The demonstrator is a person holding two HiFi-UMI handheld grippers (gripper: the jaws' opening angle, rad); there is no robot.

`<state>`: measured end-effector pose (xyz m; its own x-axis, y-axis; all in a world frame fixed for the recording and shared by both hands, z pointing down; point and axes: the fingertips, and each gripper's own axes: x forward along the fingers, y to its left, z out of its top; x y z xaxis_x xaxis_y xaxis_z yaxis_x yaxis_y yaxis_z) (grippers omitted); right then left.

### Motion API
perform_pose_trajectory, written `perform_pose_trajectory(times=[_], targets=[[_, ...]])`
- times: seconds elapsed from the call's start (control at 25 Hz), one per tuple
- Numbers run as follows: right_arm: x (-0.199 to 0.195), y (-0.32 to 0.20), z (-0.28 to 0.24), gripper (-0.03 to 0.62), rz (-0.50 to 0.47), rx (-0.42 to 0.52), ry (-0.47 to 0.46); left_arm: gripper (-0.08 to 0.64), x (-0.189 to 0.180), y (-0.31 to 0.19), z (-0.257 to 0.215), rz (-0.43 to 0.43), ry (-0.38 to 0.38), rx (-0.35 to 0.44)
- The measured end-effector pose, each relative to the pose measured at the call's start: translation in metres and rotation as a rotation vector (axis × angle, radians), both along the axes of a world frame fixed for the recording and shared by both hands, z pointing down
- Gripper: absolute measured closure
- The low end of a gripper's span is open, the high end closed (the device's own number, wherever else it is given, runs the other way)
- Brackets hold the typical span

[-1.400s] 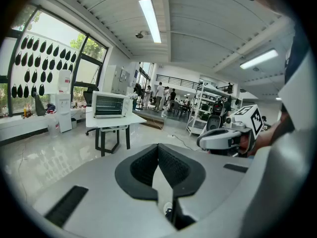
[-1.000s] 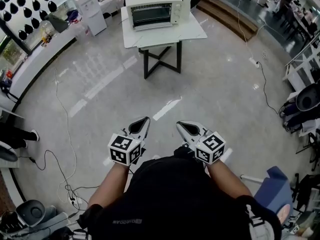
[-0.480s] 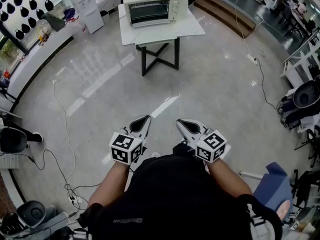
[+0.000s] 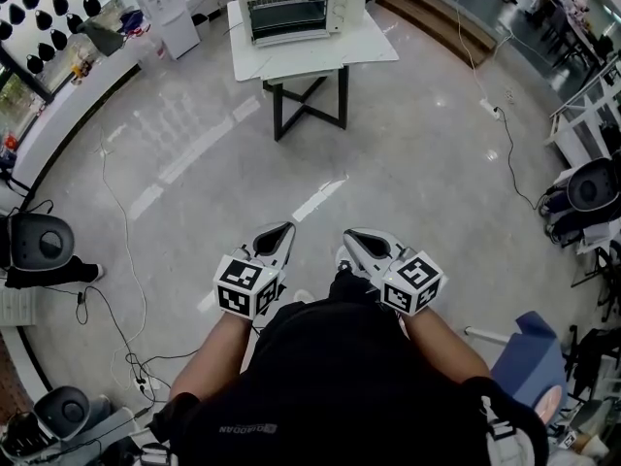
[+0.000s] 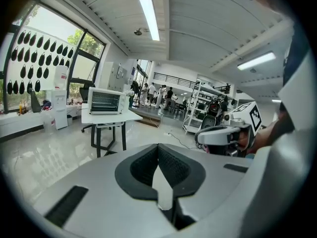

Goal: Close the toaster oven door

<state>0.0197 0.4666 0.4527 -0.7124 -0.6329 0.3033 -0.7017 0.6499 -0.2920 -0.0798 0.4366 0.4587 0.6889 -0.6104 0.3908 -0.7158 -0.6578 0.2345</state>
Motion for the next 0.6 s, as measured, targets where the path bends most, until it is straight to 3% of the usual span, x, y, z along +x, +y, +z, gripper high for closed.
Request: perform_pose_trajectory(times=[0.24, 0.6], targets=[[0.004, -0.018, 0.004, 0.597, -0.005, -0.011, -0.015, 0.557, 0.006, -0.013, 0.007, -0.005, -0.006, -0.020], [0.016, -0.098, -0.008, 0.597, -0.017, 0.013, -0.056, 0.557, 0.015, -0.080, -0.002, -0.039, -0.039, -0.001]])
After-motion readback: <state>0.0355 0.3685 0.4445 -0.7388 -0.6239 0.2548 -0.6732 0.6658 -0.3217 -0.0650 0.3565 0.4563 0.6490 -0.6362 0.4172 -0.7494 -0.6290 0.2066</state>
